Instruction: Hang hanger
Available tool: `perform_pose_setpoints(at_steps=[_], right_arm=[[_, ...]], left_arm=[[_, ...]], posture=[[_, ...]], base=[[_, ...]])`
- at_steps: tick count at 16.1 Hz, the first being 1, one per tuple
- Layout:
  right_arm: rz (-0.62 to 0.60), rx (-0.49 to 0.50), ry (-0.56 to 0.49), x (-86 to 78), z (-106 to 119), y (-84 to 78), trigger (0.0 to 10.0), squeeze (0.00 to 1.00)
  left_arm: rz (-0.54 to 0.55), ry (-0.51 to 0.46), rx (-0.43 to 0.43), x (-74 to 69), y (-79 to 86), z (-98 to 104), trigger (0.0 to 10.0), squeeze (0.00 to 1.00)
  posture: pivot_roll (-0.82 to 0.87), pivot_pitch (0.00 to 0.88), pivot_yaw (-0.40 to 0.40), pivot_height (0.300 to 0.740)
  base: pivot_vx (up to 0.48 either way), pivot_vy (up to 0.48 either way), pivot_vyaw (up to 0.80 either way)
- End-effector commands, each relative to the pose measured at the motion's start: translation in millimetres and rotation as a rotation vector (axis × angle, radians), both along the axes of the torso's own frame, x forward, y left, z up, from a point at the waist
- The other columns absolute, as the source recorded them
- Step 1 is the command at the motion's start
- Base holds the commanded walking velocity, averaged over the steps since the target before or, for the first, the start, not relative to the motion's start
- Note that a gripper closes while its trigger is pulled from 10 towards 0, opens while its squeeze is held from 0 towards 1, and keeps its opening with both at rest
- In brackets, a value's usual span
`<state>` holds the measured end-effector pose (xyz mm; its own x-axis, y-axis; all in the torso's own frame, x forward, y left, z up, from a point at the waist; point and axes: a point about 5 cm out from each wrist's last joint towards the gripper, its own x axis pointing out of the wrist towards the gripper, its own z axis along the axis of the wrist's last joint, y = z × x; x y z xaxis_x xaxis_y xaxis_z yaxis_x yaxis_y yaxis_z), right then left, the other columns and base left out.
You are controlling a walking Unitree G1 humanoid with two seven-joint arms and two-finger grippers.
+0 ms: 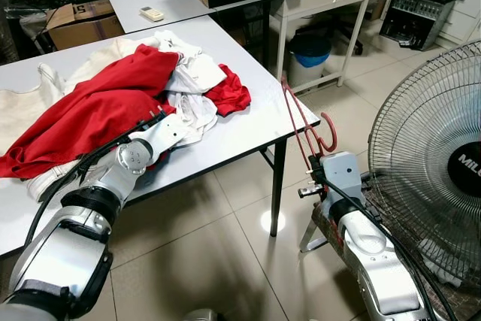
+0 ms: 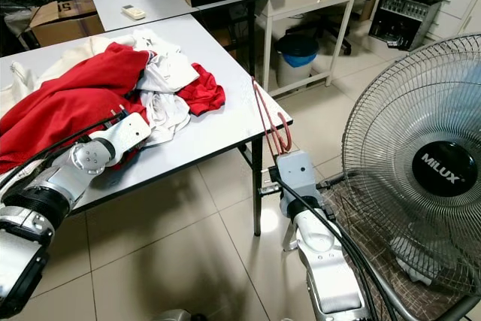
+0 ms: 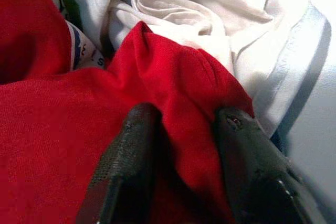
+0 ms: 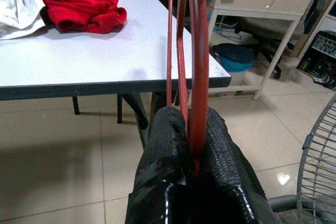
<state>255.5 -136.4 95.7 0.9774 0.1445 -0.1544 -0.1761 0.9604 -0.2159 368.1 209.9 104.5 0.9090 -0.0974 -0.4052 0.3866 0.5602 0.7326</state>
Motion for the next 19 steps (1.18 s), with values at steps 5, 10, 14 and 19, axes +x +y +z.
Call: perform_pose_setpoints(at_steps=[5,10,14,19], right_arm=[[-0.016,0.004,-0.01,-1.4,1.8,-0.9,10.0,0.0],[-0.021,0.006,-0.007,-2.5,0.8,-1.0,10.0,0.0],[-0.023,0.006,-0.005,-3.0,0.4,-0.9,10.0,0.0],[-0.031,0.005,-0.006,-3.6,0.7,-2.5,10.0,0.0]], left_arm=[[0.0,-0.027,-0.004,4.7,-0.4,6.7,0.0,0.0],[0.007,-0.03,-0.014,5.1,3.3,8.2,0.0,0.0],[0.02,-0.026,-0.021,4.7,6.7,8.2,0.0,0.0],[0.021,-0.024,-0.115,5.9,14.3,16.8,0.0,0.0]], posture=[[0.02,0.0,0.119,0.74],[0.03,0.0,0.12,0.74],[0.03,0.0,0.122,0.74],[0.02,0.0,0.124,0.74]], base=[[0.0,0.0,0.0],[0.0,0.0,0.0],[0.0,0.0,0.0],[0.0,0.0,0.0]])
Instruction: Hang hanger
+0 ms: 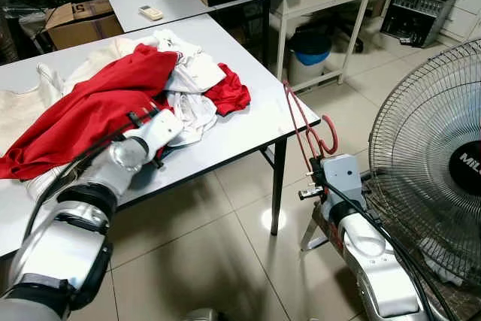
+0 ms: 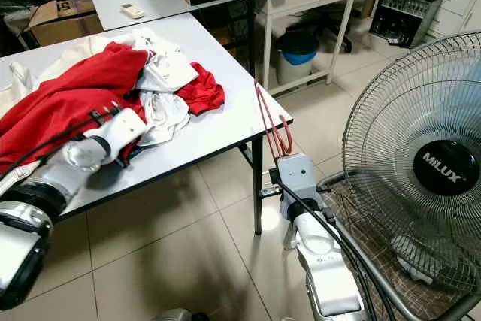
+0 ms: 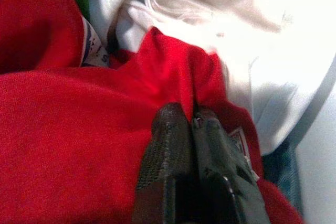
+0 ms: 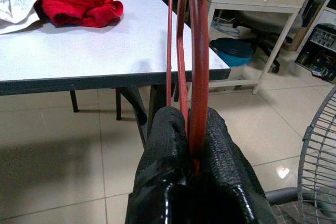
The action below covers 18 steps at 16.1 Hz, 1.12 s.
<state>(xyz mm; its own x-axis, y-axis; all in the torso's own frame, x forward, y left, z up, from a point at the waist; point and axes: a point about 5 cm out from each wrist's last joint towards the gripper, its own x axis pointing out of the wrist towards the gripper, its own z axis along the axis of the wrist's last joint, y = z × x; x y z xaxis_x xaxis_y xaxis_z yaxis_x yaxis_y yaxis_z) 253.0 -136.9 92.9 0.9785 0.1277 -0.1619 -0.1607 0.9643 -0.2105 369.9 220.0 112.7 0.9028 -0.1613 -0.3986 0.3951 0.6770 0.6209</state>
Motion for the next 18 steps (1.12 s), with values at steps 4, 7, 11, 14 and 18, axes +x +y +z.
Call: perform_pose_setpoints(at_steps=[4,7,11,14,18], right_arm=[[-0.023,-0.002,-0.016,-2.3,3.4,-4.7,10.0,0.0],[-0.004,0.001,-0.011,-0.3,2.2,-1.3,10.0,0.0],[0.011,0.003,-0.014,2.8,3.2,2.1,10.0,0.0],[0.011,0.0,-0.012,2.2,2.5,0.8,10.0,0.0],[-0.003,0.0,-0.014,1.0,2.7,-1.0,10.0,0.0]], left_arm=[[-0.325,0.076,-0.486,-6.7,3.3,44.2,0.0,0.0],[-0.611,0.097,-0.835,-26.6,-2.3,104.7,0.0,0.0],[-0.82,-0.061,-1.141,-44.2,-6.6,163.1,0.0,0.0],[-0.87,-0.13,-1.316,-51.6,6.9,190.2,0.0,0.0],[-0.918,-0.04,-1.399,-64.4,-2.2,180.2,0.0,0.0]], posture=[[0.03,0.005,0.117,0.74],[0.05,0.006,0.101,0.74],[0.06,0.007,0.092,0.74],[0.06,0.007,0.098,0.74],[0.05,0.006,0.108,0.74]], base=[[0.0,0.0,0.0],[0.0,0.0,0.0],[0.0,0.0,0.0],[0.0,0.0,0.0],[0.0,0.0,0.0]])
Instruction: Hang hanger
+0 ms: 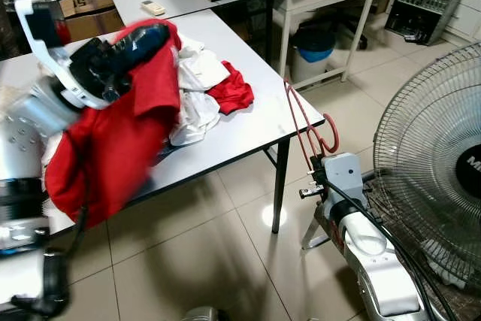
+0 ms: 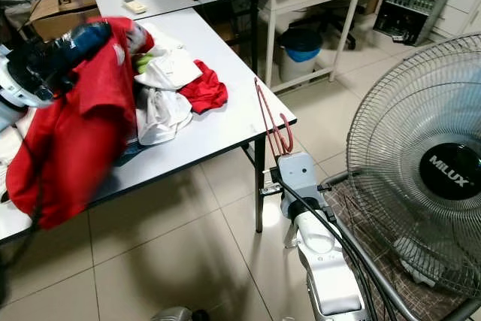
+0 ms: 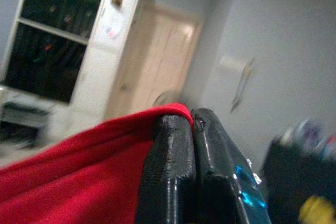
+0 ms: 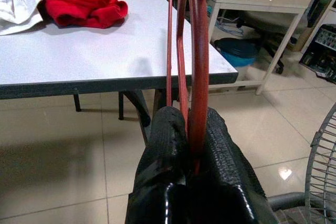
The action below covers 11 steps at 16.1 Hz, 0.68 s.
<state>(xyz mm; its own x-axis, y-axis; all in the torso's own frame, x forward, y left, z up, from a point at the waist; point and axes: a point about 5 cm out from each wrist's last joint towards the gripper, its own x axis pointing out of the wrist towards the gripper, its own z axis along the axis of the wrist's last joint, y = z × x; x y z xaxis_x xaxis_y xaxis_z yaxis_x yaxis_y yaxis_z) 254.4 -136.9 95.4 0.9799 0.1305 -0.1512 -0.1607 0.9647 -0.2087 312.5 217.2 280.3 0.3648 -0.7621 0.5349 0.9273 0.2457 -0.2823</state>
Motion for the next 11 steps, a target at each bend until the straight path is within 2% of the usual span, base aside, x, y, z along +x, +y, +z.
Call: perform_pose_setpoints(at_steps=[1,2,4,5,6,7,8,9,10,11], right_arm=[[-0.011,-0.003,-0.004,-1.1,0.5,-2.4,10.0,0.0],[-0.011,-0.004,-0.003,-1.2,0.4,-2.6,10.0,0.0],[-0.008,-0.007,-0.003,-0.8,0.4,-3.5,10.0,0.0],[-0.008,-0.007,-0.003,-0.4,0.5,-3.5,10.0,0.0],[-0.006,-0.007,-0.004,0.8,0.6,-2.7,10.0,0.0],[-0.004,-0.006,-0.005,1.3,0.7,-2.2,10.0,0.0],[0.002,-0.005,-0.003,1.5,-0.2,-0.3,10.0,0.0],[0.006,-0.007,-0.001,1.4,-1.2,0.6,10.0,0.0],[0.006,-0.007,0.0,1.5,-1.4,0.6,10.0,0.0],[0.006,-0.007,0.0,1.5,-1.5,0.5,10.0,0.0]], left_arm=[[0.013,-0.12,-0.142,-7.2,14.4,38.3,0.0,0.0],[0.012,-0.133,-0.174,-7.9,17.2,44.2,0.0,0.0],[0.012,-0.243,-0.344,-14.7,37.9,76.1,0.0,0.0],[0.01,-0.264,-0.4,-17.2,44.4,83.3,0.0,0.0],[0.041,-0.257,-0.421,-19.6,53.9,87.1,0.0,0.0],[0.072,-0.232,-0.381,-18.8,55.3,83.7,0.0,0.0],[0.137,-0.132,-0.167,-11.6,46.7,57.6,0.0,0.0],[0.168,-0.082,0.001,-8.5,40.0,37.1,0.0,0.0],[0.172,-0.051,0.083,-7.4,36.6,25.8,0.0,0.0],[0.203,0.017,0.219,-4.1,32.9,3.0,0.0,0.0]], posture=[[0.04,0.003,0.109,0.74],[0.04,0.003,0.109,0.74],[0.05,0.002,0.104,0.74],[0.05,0.001,0.103,0.74],[0.05,0.0,0.101,0.74],[0.05,0.0,0.098,0.74],[0.06,0.0,0.097,0.74],[0.06,0.0,0.097,0.74],[0.06,0.0,0.098,0.74],[0.06,0.0,0.098,0.74]], base=[[0.0,0.0,0.0],[0.0,0.0,0.0],[0.0,0.0,0.0],[0.0,0.0,0.0],[0.0,0.0,0.0],[0.0,0.0,0.0],[0.0,0.0,0.0],[0.0,0.0,0.0],[0.0,0.0,0.0],[0.0,0.0,0.0]])
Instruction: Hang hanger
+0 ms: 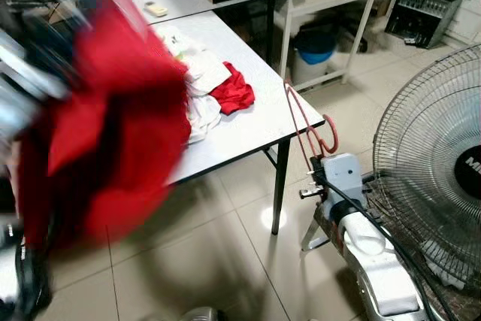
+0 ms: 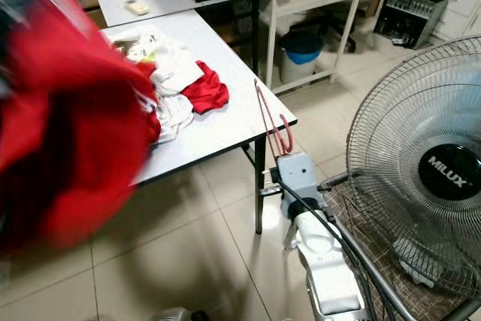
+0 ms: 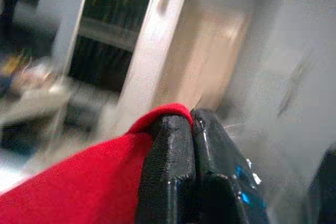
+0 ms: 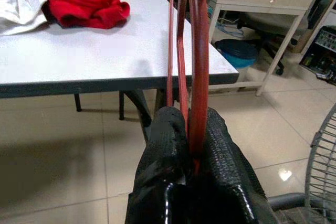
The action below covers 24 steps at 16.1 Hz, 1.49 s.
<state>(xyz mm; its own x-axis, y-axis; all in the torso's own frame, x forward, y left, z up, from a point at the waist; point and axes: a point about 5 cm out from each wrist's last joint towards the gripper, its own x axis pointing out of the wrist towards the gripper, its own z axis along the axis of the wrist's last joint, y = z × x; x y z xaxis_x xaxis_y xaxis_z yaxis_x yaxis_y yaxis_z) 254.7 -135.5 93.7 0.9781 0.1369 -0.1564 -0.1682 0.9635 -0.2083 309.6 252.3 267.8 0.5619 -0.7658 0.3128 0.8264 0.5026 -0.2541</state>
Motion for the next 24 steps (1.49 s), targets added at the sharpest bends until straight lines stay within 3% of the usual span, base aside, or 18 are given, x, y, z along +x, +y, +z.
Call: perform_pose_setpoints(at_steps=[1,2,3,4,5,6,7,8,9,10,11,12,13,15,19,22,24], right_arm=[[-0.002,-0.006,-0.005,1.2,0.1,-1.3,10.0,0.0],[-0.002,-0.007,-0.004,1.2,0.0,-1.5,10.0,0.0],[-0.002,-0.01,-0.003,0.9,-0.8,-1.9,10.0,0.0],[-0.002,-0.011,-0.002,1.1,-1.2,-1.8,10.0,0.0],[-0.001,-0.011,-0.002,1.2,-1.4,-1.7,10.0,0.0],[0.001,-0.012,-0.001,1.3,-1.9,-0.9,10.0,0.0],[0.003,-0.013,-0.001,1.2,-2.2,-0.5,10.0,0.0],[0.005,-0.015,0.0,1.1,-2.4,-0.7,10.0,0.0],[0.005,-0.018,0.001,1.1,-2.9,-0.8,10.0,0.0],[0.006,-0.019,0.001,1.2,-3.0,-0.4,10.0,0.0],[0.006,-0.019,0.0,1.3,-2.9,-0.2,10.0,0.0],[0.006,-0.018,-0.001,1.3,-3.1,0.3,10.0,0.0],[0.006,-0.019,0.0,1.1,-3.4,0.7,10.0,0.0],[0.007,-0.019,0.001,0.6,-4.1,0.8,10.0,0.0],[0.009,-0.018,0.001,1.0,-4.4,1.8,10.0,0.0],[0.008,-0.018,-0.001,1.5,-4.7,2.3,10.0,0.0],[0.005,-0.02,-0.002,1.3,-4.8,1.1,10.0,0.0]], left_arm=[[0.028,0.024,0.233,1.0,-2.9,-17.9,0.0,0.0],[0.034,0.062,0.35,0.3,-2.2,-33.1,0.0,0.0],[0.051,0.148,0.815,-6.6,9.4,-79.1,0.0,0.0],[0.098,0.174,0.988,-7.4,20.0,-94.3,0.0,0.0],[0.124,0.18,1.025,-6.6,23.8,-97.9,0.0,0.0],[0.228,0.186,1.156,-2.8,36.8,-105.3,0.0,0.0],[0.199,0.194,1.179,-6.3,38.9,-107.0,0.0,0.0],[0.135,0.198,1.142,-10.8,33.7,-106.1,0.0,0.0],[0.056,0.23,1.146,-17.2,30.2,-109.4,1.9,0.0],[0.055,0.218,1.147,-15.9,30.0,-109.5,10.0,0.0],[0.063,0.202,1.131,-13.7,29.8,-108.5,10.0,0.73],[0.026,0.215,1.135,-15.5,31.2,-107.4,10.0,1.0],[-0.026,0.215,1.12,-19.4,30.7,-102.4,10.0,1.0],[-0.08,0.179,0.905,-22.2,20.8,-71.9,10.0,1.0],[-0.152,0.166,0.816,-25.0,13.1,-59.8,10.0,1.0],[-0.109,0.046,0.641,-12.1,-1.9,-40.3,10.0,1.0],[0.054,0.013,0.68,10.2,-5.7,-43.6,10.0,1.0]], posture=[[0.06,0.0,0.099,0.74],[0.06,0.0,0.1,0.74],[0.06,0.0,0.099,0.74],[0.06,0.0,0.099,0.74],[0.06,0.0,0.099,0.74],[0.06,0.0,0.098,0.74],[0.06,0.0,0.098,0.74],[0.06,0.0,0.097,0.74],[0.06,0.0,0.097,0.74],[0.06,0.0,0.099,0.74],[0.06,0.0,0.099,0.74],[0.06,0.0,0.1,0.74],[0.06,0.0,0.1,0.74],[0.06,0.0,0.1,0.74],[0.07,0.0,0.101,0.74],[0.06,0.0,0.106,0.74],[0.06,0.0,0.106,0.74]], base=[[0.0,0.0,0.0],[0.0,0.0,0.0],[0.0,0.0,0.0],[0.0,0.0,0.0],[0.0,0.0,0.0],[0.0,0.0,0.0],[0.0,0.0,0.0],[0.0,0.0,0.0],[0.0,0.0,0.0],[0.0,0.0,0.0],[0.0,0.0,0.0],[0.0,0.0,0.0],[0.0,0.0,0.0],[0.0,0.0,0.0],[0.0,0.0,0.0],[0.0,0.0,0.0],[0.0,0.0,0.0]])
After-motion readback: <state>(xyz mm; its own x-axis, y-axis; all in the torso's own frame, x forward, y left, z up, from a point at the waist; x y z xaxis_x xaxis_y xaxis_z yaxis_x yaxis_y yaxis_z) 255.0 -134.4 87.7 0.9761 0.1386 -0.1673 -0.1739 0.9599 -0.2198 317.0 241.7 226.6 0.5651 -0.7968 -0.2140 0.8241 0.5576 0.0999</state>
